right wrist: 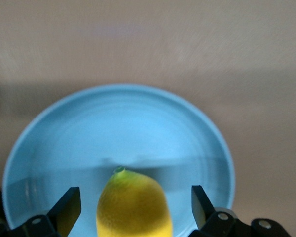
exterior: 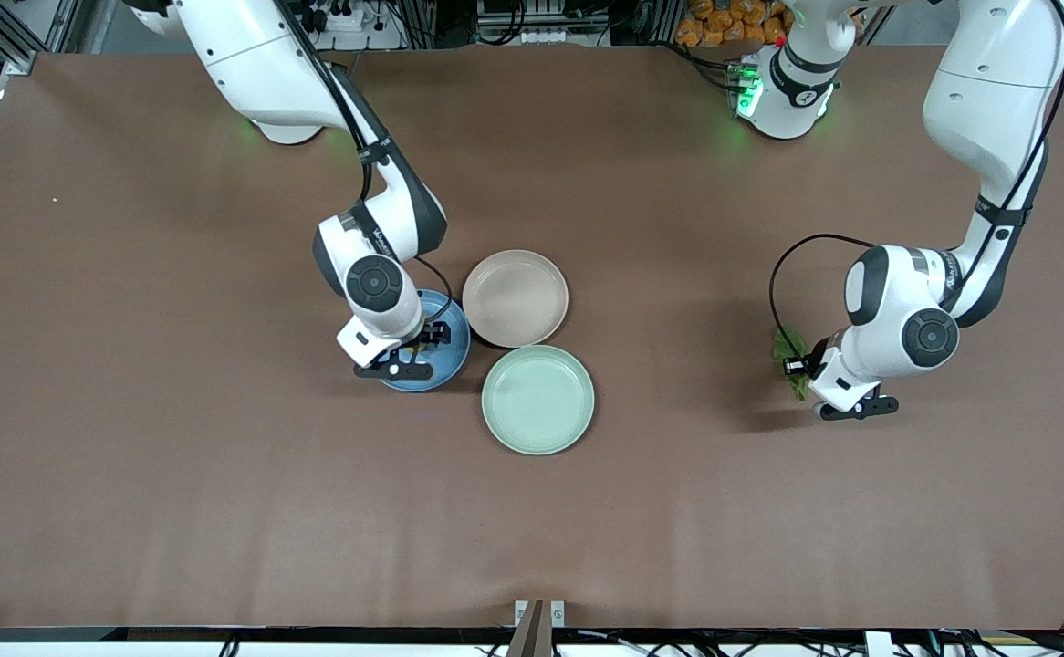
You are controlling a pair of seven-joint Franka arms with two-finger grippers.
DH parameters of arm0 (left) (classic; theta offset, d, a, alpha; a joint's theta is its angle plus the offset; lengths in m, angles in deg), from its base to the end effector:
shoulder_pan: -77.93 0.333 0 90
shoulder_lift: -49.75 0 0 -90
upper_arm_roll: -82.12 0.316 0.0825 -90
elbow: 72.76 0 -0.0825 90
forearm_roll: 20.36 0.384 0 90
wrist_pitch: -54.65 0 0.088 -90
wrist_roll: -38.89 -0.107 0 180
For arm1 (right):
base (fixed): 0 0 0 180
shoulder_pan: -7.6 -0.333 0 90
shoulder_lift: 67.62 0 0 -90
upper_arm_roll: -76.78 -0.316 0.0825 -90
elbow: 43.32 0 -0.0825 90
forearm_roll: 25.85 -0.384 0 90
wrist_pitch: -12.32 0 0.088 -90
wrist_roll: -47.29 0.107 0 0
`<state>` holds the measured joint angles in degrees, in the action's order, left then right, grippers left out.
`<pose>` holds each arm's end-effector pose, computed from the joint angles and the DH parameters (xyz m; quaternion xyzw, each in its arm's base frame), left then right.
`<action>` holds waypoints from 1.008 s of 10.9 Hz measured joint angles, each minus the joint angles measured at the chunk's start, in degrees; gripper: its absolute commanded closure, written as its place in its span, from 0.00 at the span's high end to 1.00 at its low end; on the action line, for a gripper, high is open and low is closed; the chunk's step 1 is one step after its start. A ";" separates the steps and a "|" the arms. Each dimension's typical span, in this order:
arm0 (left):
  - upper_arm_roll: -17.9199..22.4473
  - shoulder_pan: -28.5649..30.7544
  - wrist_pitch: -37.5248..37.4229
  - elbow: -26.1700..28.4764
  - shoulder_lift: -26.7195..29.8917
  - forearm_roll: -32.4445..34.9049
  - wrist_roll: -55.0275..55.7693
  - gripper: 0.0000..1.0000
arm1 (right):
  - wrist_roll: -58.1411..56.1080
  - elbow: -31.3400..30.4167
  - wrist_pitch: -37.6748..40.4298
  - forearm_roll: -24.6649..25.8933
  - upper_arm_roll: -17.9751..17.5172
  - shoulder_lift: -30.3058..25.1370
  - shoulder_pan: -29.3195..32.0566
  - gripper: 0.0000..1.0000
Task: Place lemon and lettuce in plates
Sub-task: 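Lower the lemon onto the blue plate and open the right gripper, then carry the lettuce to the beige plate with the left gripper and release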
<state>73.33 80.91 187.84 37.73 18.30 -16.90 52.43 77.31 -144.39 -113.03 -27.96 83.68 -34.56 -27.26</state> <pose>0.6057 -0.0582 0.1925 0.9957 0.0532 -0.0748 0.0077 0.5670 0.3088 0.2278 0.9968 -0.0225 -0.0556 0.0528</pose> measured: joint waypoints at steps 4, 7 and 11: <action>-2.12 -0.50 -11.57 -3.64 4.76 -0.83 0.02 0.00 | -0.22 22.82 26.30 0.02 0.36 -3.46 7.41 1.00; -4.39 -0.97 -21.48 -8.80 6.44 -4.99 3.01 0.00 | -4.98 26.01 27.68 0.06 0.45 -8.51 11.08 1.00; -15.70 -2.50 -24.54 -10.48 6.33 -5.42 19.06 0.00 | -8.75 26.84 31.16 0.06 0.52 -16.54 17.77 1.00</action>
<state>57.63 78.42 163.30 27.25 24.63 -22.31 71.49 68.56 -117.55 -81.87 -27.89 84.20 -51.10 -9.49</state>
